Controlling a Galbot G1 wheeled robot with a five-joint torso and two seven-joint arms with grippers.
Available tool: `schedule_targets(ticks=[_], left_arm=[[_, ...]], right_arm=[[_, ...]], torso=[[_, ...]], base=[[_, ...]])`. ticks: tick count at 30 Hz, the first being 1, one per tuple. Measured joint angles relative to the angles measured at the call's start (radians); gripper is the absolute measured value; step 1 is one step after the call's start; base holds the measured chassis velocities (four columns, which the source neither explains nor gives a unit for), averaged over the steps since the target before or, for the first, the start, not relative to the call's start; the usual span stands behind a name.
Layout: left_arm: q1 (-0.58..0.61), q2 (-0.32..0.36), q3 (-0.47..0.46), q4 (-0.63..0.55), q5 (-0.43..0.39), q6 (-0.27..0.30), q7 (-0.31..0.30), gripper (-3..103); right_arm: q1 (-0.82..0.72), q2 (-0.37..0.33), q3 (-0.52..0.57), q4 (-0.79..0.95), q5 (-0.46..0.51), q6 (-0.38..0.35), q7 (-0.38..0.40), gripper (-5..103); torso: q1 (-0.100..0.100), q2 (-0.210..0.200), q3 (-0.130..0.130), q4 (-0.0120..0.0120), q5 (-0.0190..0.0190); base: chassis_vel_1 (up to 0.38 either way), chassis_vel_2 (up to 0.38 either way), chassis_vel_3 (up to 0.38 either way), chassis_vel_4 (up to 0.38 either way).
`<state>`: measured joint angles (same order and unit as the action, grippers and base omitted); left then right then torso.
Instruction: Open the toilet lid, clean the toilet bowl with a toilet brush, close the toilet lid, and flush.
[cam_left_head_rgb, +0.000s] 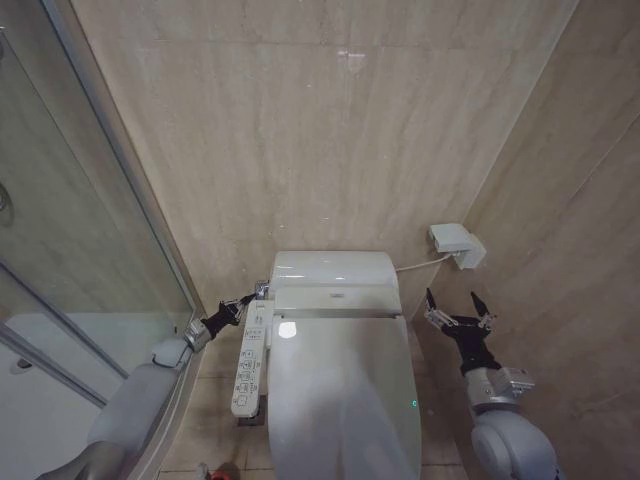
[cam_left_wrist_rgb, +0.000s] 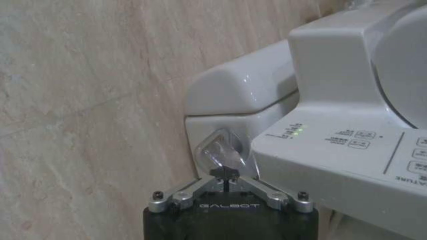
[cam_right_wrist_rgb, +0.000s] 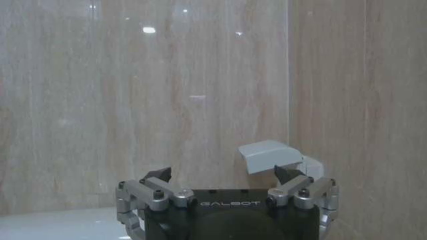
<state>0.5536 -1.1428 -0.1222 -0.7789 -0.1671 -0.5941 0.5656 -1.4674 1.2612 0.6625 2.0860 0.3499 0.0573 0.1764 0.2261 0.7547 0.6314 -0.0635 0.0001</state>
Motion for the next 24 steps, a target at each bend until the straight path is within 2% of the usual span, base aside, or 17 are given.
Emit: schedule_targets(ticks=[3, 24], left_arm=[[-0.001, -0.009, 0.001, 0.002, 0.002, 0.000, 0.000, 0], [0.007, -0.016, -0.019, 0.003, 0.015, 0.004, 0.000, 0]], right_arm=[[0.000, 0.000, 0.000, 0.000, 0.000, 0.000, 0.000, 100], [0.000, 0.000, 0.000, 0.000, 0.000, 0.000, 0.000, 100]], torso=[[0.000, 0.000, 0.000, -0.0006, -0.0001], [0.000, 0.000, 0.000, -0.0006, -0.0002]], base=[[0.000, 0.000, 0.000, 0.000], [0.000, 0.000, 0.000, 0.000]])
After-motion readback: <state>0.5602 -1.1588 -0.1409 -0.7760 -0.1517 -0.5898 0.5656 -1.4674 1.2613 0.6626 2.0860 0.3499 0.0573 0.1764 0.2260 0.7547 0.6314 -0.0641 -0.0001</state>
